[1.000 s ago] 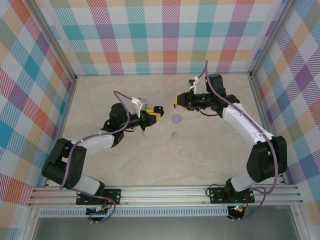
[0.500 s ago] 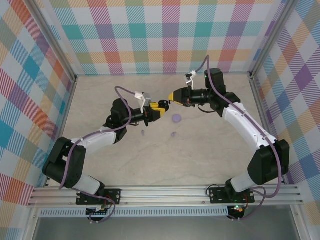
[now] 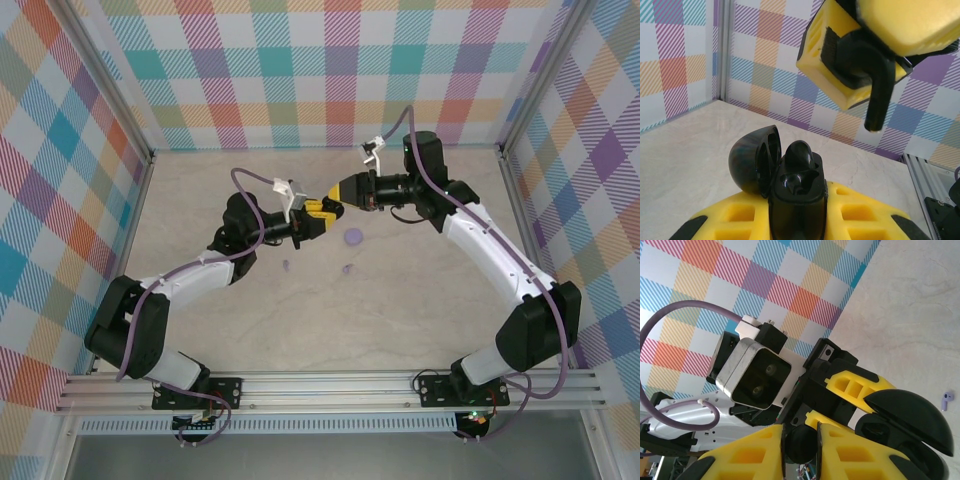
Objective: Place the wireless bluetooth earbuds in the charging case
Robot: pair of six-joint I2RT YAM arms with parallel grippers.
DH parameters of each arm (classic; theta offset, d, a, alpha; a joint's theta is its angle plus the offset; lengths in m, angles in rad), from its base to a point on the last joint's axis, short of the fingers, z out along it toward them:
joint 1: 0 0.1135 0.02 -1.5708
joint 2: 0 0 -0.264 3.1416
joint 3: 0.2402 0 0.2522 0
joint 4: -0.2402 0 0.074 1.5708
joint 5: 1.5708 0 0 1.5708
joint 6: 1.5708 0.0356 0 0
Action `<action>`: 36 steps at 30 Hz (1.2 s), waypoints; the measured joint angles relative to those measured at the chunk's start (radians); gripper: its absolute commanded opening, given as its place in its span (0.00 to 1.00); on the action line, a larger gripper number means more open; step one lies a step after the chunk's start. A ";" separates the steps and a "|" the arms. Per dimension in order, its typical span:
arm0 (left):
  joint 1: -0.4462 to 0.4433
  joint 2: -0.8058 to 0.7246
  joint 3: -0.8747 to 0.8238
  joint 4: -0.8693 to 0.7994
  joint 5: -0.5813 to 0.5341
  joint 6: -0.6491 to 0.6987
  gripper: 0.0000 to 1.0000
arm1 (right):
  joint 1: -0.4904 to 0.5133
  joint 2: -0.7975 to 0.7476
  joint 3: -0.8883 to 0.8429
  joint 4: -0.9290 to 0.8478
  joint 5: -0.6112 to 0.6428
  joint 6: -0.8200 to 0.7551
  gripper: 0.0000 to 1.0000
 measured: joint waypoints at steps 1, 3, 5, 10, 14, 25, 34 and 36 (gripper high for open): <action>-0.001 -0.002 0.000 -0.004 0.002 0.000 0.14 | 0.002 0.000 0.002 -0.010 0.003 -0.006 0.22; -0.003 -0.006 0.000 -0.007 0.002 0.001 0.14 | 0.005 0.000 0.005 -0.026 0.008 -0.021 0.22; -0.005 -0.013 0.000 -0.007 0.002 0.001 0.13 | 0.005 0.000 0.011 -0.043 0.017 -0.036 0.22; -0.005 -0.033 0.000 -0.018 0.004 0.008 0.13 | 0.006 0.000 0.021 -0.074 0.038 -0.067 0.22; -0.011 -0.043 0.002 -0.030 0.017 0.019 0.13 | 0.006 0.000 0.027 -0.082 0.048 -0.078 0.22; -0.019 -0.047 0.005 -0.052 0.021 0.042 0.13 | 0.017 0.000 0.028 -0.092 0.048 -0.098 0.22; -0.019 -0.048 0.013 -0.059 0.017 0.049 0.13 | 0.019 -0.001 0.028 -0.106 0.063 -0.116 0.22; -0.019 -0.050 0.013 -0.058 0.017 0.049 0.13 | 0.019 -0.003 0.028 -0.113 0.072 -0.121 0.22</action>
